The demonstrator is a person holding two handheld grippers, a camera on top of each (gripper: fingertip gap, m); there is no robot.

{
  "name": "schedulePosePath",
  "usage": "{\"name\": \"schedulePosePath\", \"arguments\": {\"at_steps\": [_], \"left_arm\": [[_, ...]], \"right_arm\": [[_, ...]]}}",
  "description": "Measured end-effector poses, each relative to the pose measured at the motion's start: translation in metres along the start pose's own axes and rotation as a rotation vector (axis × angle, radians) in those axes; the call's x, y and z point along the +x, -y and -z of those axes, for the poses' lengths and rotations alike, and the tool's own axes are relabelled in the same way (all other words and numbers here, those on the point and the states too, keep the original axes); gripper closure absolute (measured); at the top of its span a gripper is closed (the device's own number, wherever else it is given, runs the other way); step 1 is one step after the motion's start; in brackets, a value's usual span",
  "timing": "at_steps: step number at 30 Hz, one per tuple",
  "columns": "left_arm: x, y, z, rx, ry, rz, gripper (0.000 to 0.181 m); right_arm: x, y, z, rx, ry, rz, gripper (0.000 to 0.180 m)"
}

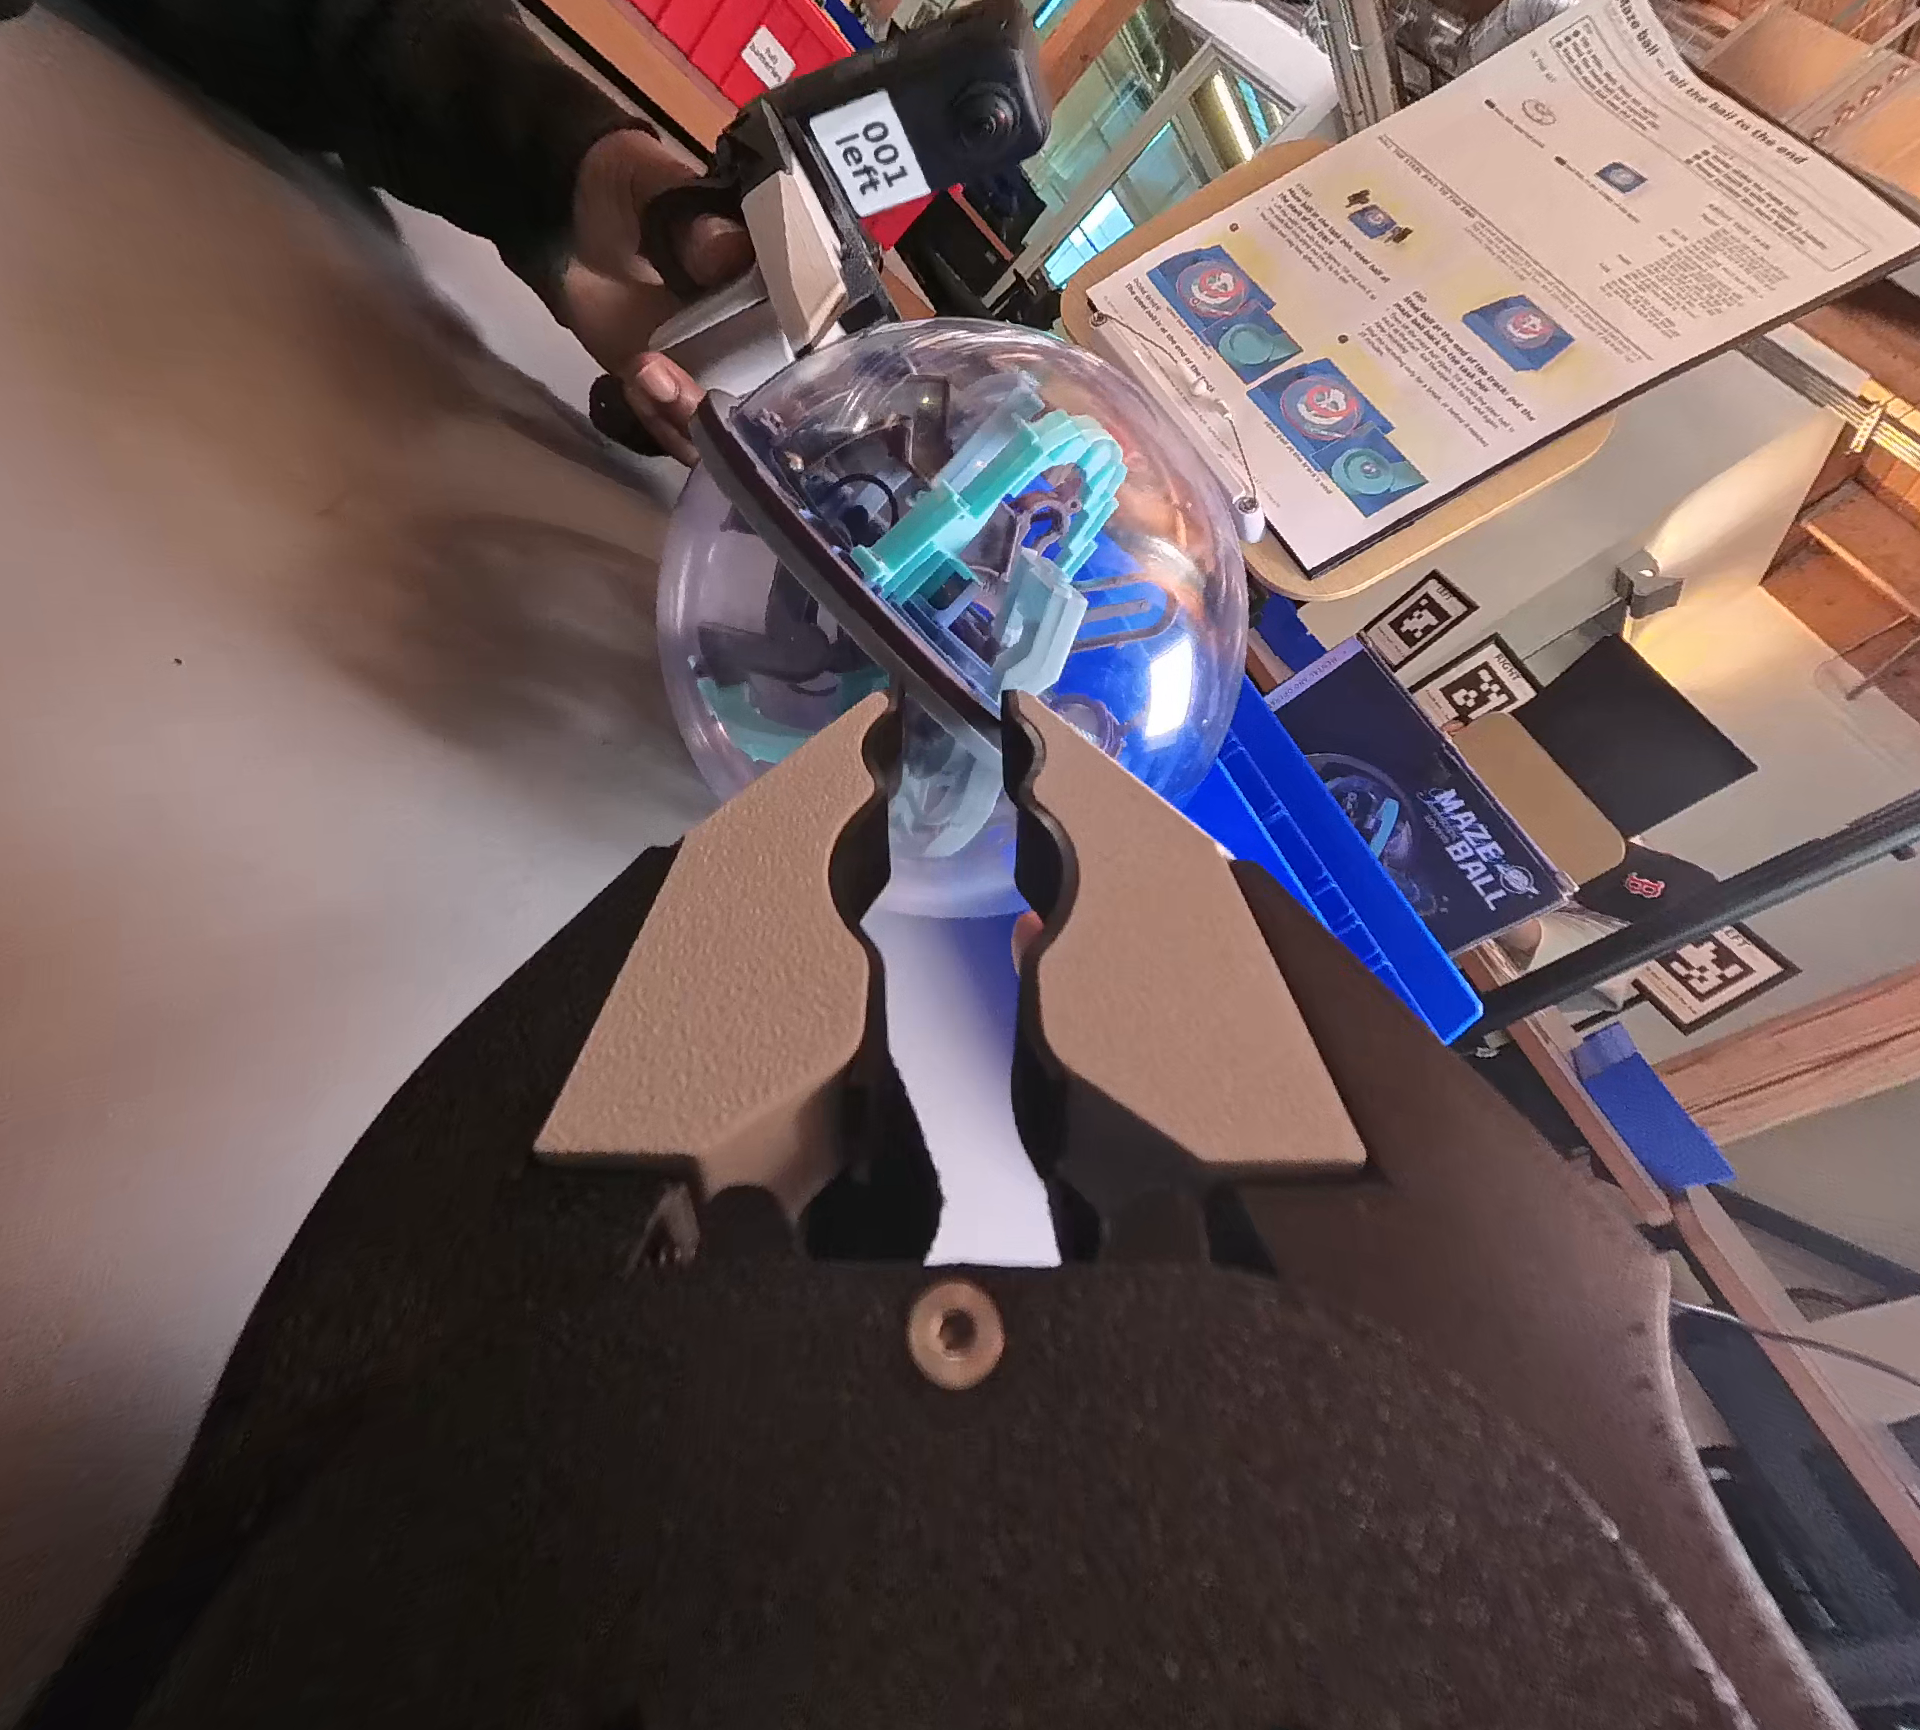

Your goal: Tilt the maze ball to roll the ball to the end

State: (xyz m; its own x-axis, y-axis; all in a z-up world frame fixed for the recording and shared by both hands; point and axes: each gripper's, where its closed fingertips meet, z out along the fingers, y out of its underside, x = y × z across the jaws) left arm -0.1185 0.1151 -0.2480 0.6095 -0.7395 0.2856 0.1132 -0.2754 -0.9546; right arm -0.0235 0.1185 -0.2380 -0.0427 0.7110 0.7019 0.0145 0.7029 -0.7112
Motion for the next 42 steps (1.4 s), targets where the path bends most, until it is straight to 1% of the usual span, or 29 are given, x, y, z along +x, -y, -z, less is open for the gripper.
{"name": "schedulePosePath", "arguments": {"at_steps": [4,11,15,20,25,32,36,42], "left_arm": [[0.000,0.005,-0.004,0.000,0.040,-0.006,0.053],[0.002,0.009,-0.005,-0.034,0.129,-0.082,0.055],[0.006,0.017,-0.001,-0.020,0.170,-0.131,0.062],[0.013,0.021,0.001,-0.010,0.194,-0.199,0.066],[0.015,0.022,0.002,-0.004,0.202,-0.222,0.070],[0.017,0.023,0.000,-0.002,0.205,-0.234,0.071],[0.013,0.020,0.003,0.001,0.184,-0.189,0.070],[0.011,0.010,0.005,-0.002,0.144,-0.202,0.068]], "right_arm": [[0.001,-0.009,0.003,-0.026,0.001,0.012,0.165],[-0.002,-0.026,0.003,-0.085,0.017,0.012,0.166],[-0.005,-0.041,0.002,-0.145,0.035,0.017,0.168],[-0.011,-0.050,0.000,-0.193,0.054,0.046,0.169],[-0.013,-0.052,0.000,-0.210,0.055,0.073,0.169],[-0.015,-0.053,0.002,-0.203,0.079,0.007,0.170],[-0.010,-0.046,0.003,-0.188,0.046,0.041,0.170],[-0.005,-0.037,0.007,-0.163,0.013,0.073,0.170]]}}
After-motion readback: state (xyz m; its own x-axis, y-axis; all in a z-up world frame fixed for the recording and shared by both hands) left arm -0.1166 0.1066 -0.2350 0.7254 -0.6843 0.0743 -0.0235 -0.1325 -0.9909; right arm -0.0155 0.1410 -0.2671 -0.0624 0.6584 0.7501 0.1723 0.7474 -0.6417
